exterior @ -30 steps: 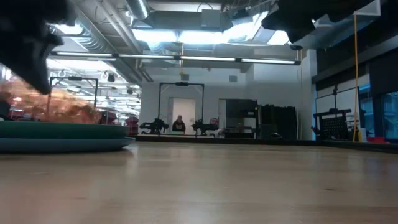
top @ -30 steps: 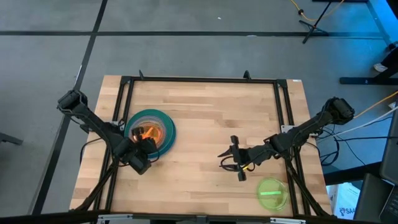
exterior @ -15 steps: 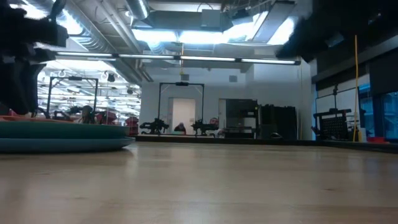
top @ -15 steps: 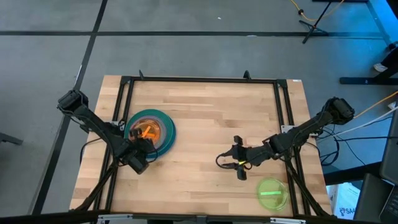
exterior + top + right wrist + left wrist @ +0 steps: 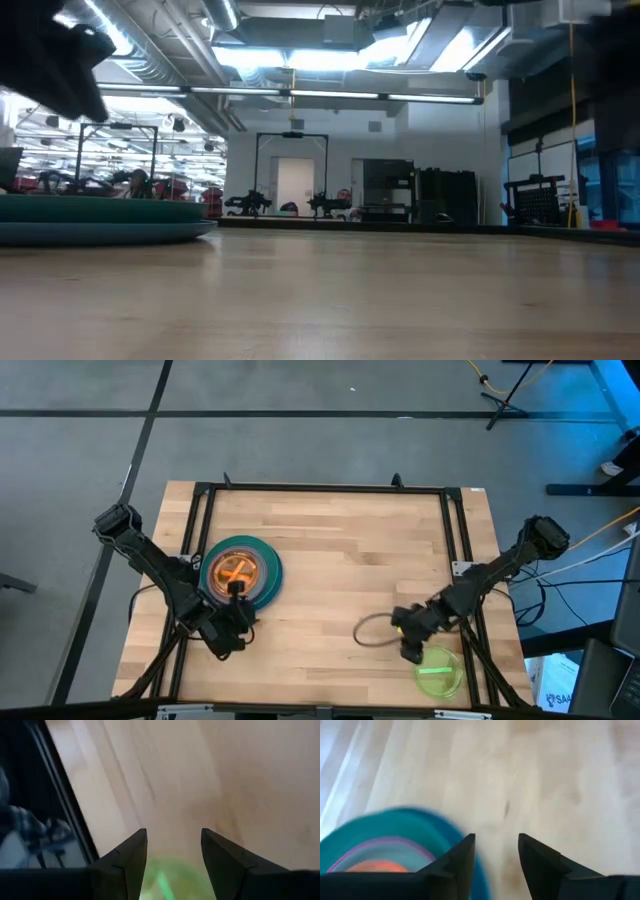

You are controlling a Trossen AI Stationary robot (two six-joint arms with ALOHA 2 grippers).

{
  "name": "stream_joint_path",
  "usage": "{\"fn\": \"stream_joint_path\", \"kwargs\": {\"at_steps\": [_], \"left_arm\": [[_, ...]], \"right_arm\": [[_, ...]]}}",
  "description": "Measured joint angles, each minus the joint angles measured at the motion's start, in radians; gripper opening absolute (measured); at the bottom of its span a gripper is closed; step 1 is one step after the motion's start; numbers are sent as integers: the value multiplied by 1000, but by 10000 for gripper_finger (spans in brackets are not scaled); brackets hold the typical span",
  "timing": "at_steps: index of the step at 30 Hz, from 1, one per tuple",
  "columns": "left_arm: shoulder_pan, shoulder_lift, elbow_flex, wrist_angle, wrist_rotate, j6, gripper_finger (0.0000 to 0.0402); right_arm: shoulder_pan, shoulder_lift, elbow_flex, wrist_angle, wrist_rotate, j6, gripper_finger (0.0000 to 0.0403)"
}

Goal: Stack plastic plates
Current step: Stack the light green plate on top of the orange plate

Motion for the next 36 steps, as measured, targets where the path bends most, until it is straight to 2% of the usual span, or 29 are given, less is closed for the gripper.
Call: {"fn": "stream_joint_path", "kwargs": {"at_steps": [2,7,10,15,20,25,28,31,36], "left_arm": [[0,0,0,64,-2,59,143],[4,1,0,166,-8,147,143],[4,1,0,170,-8,148,144],[4,2,-13,187,-11,149,144],[4,2,-47,209,-16,148,144],[4,2,-58,224,-16,147,144],[4,2,-58,227,-23,148,144],[4,2,-58,227,-28,148,144],[4,2,-58,228,-52,148,144]], "right_arm": [[41,-10,0,-52,-16,53,179],[139,-50,0,-180,41,184,179],[226,-60,0,-202,42,265,179],[355,-55,-21,-229,130,337,179],[405,-36,-68,-229,147,372,179],[401,-11,-112,-152,131,368,179],[401,12,-129,-161,130,366,175],[401,21,-129,-95,126,363,148],[401,22,-128,-89,157,352,65]]}}
